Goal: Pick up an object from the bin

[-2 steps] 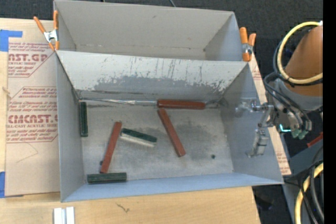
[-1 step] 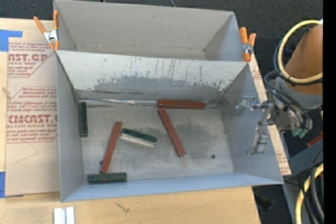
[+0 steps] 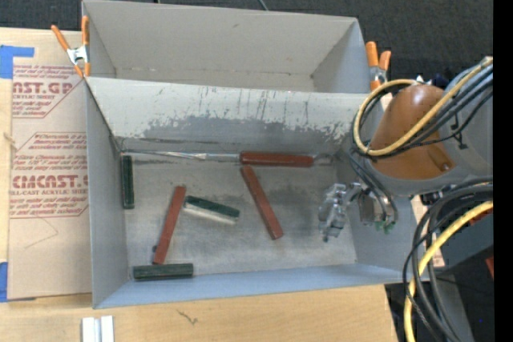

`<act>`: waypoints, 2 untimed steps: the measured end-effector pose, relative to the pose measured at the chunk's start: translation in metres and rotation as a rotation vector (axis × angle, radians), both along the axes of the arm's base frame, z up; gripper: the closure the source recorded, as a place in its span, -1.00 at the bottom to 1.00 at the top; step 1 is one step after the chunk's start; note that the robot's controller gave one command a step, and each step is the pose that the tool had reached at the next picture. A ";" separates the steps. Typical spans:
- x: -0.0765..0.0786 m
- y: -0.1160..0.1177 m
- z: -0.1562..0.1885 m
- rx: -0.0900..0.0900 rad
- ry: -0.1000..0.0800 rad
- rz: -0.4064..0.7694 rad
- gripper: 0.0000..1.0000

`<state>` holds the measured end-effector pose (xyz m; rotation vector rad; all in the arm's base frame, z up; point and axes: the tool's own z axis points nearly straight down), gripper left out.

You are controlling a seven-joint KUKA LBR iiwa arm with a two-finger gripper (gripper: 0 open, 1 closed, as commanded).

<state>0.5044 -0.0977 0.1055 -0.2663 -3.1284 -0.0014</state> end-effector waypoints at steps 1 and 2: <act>0.000 0.000 0.000 -0.001 -0.001 0.000 -1.00; 0.000 0.000 0.000 -0.001 -0.001 0.000 -1.00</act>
Offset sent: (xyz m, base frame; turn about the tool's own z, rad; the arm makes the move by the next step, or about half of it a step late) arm 0.0000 0.0000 0.0000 0.0000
